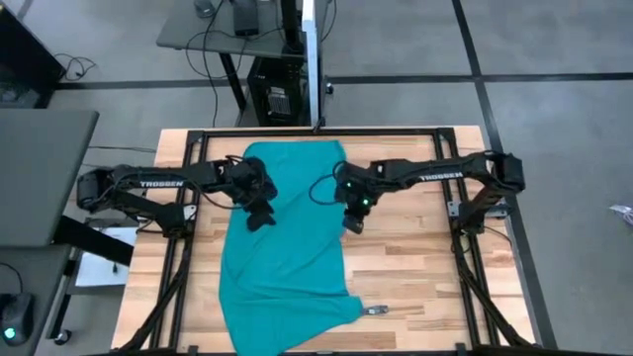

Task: Roll towel
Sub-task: Fold the blue towel

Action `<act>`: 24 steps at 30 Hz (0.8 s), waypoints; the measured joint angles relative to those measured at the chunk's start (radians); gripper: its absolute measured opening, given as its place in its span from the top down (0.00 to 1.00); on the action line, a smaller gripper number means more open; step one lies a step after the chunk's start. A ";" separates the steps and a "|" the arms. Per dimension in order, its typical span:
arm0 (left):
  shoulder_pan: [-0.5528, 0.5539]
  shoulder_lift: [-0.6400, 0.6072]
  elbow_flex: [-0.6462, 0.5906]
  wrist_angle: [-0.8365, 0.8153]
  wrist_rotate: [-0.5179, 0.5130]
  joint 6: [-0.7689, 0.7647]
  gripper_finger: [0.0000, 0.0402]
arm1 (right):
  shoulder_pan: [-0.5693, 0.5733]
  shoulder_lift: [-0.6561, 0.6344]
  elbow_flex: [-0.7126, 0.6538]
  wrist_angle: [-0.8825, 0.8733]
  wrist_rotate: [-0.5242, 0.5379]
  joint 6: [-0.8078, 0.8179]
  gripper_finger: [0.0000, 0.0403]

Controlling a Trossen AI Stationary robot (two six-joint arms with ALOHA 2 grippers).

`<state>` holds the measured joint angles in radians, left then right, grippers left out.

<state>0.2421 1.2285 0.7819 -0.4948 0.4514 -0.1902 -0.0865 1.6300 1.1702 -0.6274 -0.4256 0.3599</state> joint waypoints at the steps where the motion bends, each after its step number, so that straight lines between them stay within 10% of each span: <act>1: -0.021 0.000 0.025 -0.023 -0.002 0.010 0.43 | 0.025 -0.016 0.000 -0.015 -0.004 0.002 0.86; 6: -0.212 -0.001 0.168 -0.140 -0.121 0.013 0.44 | 0.179 -0.115 0.000 -0.111 0.064 0.014 0.69; 15: -0.734 0.074 0.300 -0.197 -0.488 -0.343 0.44 | 0.640 -0.169 0.000 -0.016 0.579 0.005 0.49; 24: -1.099 0.447 0.553 -0.232 -0.514 -0.763 0.44 | 0.922 0.051 0.001 0.223 0.788 0.044 0.49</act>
<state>-0.8571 1.6757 1.3348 -0.7270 -0.0624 -0.9536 0.8356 1.6806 1.1713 -0.4042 0.3626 0.4034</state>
